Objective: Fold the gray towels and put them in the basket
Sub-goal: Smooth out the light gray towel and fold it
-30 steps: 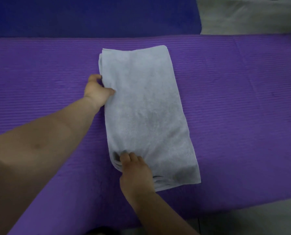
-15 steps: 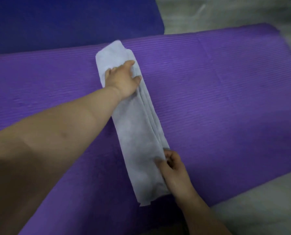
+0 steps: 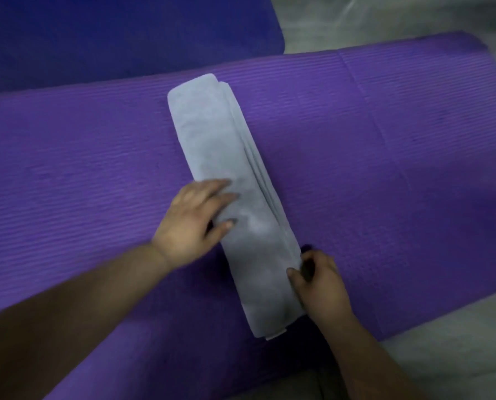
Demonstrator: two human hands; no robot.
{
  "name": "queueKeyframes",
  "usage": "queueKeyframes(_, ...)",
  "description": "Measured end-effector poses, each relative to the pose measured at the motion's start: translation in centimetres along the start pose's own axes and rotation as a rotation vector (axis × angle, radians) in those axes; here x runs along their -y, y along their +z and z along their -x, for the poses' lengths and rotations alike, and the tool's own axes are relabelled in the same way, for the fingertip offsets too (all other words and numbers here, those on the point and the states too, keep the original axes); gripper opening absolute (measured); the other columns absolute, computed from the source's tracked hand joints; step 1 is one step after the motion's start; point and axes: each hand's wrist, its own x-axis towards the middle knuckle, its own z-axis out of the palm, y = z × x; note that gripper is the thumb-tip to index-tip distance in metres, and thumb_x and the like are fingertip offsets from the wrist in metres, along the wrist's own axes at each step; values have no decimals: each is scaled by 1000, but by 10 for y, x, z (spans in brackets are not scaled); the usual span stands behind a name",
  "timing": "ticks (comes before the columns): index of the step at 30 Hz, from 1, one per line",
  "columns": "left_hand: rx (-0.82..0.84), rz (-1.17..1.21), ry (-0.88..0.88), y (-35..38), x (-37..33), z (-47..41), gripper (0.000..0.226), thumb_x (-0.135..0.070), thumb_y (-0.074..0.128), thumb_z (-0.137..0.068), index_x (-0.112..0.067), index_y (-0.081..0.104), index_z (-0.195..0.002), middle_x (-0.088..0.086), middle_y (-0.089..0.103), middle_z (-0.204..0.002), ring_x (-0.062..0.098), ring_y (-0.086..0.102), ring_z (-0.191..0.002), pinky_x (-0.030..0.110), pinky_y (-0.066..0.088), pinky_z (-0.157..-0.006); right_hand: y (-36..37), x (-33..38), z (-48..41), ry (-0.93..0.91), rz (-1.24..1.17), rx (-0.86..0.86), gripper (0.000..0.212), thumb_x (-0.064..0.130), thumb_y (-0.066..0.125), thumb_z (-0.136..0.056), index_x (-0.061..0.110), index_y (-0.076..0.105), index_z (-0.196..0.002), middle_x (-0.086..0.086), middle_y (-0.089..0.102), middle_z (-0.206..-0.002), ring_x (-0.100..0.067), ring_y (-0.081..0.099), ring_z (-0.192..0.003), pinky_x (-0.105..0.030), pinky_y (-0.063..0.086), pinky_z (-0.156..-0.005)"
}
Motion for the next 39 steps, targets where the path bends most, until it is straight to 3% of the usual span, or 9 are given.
queueKeyframes(4, 146, -85, -36, 13, -7, 11, 72, -62, 11, -89, -14, 49, -128, 15, 53, -132, 25, 39, -130, 32, 17, -107, -1, 2, -5, 46, -86, 244, 8, 14, 60, -86, 17, 53, -86, 5, 56, -83, -12, 52, -86, -17, 36, -60)
queueKeyframes(9, 265, -184, 76, 11, -5, 14, 61, -54, 34, -77, -21, 45, -127, 9, 56, -131, 20, 35, -132, 29, 8, -110, 8, 16, 17, -18, -8, 830, 34, 8, 56, -87, 23, 47, -57, 8, 53, -47, 5, 46, -32, -9, 35, -39)
queueKeyframes(11, 209, -192, 91, 14, -1, 26, 56, -50, 36, -78, -22, 41, -126, 10, 55, -131, 18, 32, -126, 28, 6, -109, 8, 23, 10, -14, -123, 700, 35, 10, 55, -88, 20, 47, -55, 9, 50, -50, 5, 46, -31, -9, 35, -39)
queueKeyframes(16, 120, -126, -48, 16, -5, 53, 63, -54, 32, -83, -17, 35, -133, 14, 47, -137, 18, 23, -132, 26, 5, -109, 6, 56, -29, -88, -393, -69, 29, 14, 57, -88, 11, 53, -59, 8, 49, -54, 5, 48, -49, -4, 34, -52)
queueKeyframes(22, 186, -191, -6, 13, -4, 57, 71, -57, 38, -73, -17, 36, -132, 14, 52, -134, 20, 31, -126, 29, 7, -109, 29, 91, -70, 53, -247, -47, 23, 34, 57, -85, 11, 53, -89, -11, 63, -100, -25, 60, -97, -29, 44, -78)
queueKeyframes(27, 156, -180, 68, 18, -15, 57, 64, -59, 17, -89, -16, 38, -130, 11, 51, -134, 20, 32, -128, 33, 8, -111, 25, 80, -69, -17, -402, -113, 32, 11, 56, -84, 19, 42, -57, 6, 46, -60, -16, 47, -74, -16, 37, -59)
queueKeyframes(31, 160, -222, 118, 30, -19, 60, 66, -62, 26, -83, -15, 40, -127, 12, 55, -131, 22, 33, -127, 35, 9, -110, 20, 81, -70, 3, -525, -190, 28, 10, 59, -81, 19, 40, -62, 10, 43, -61, -14, 46, -75, -19, 32, -59)
queueKeyframes(35, 146, -289, 167, 35, -16, 58, 69, -62, 34, -76, -16, 40, -126, 12, 57, -129, 23, 33, -125, 39, 17, -107, 3, 109, -97, 110, -537, -192, 25, 29, 53, -89, 8, 51, -104, 0, 58, -91, -19, 52, -92, -20, 32, -72)
queueKeyframes(39, 129, -305, 184, 32, -15, 58, 70, -63, 34, -74, -17, 40, -126, 12, 57, -129, 23, 33, -125, 37, 8, -109, -16, 127, -121, 113, -179, 9, 19, 20, 40, -95, 14, 57, -97, -16, 56, -126, -29, 52, -118, -25, 37, -76)
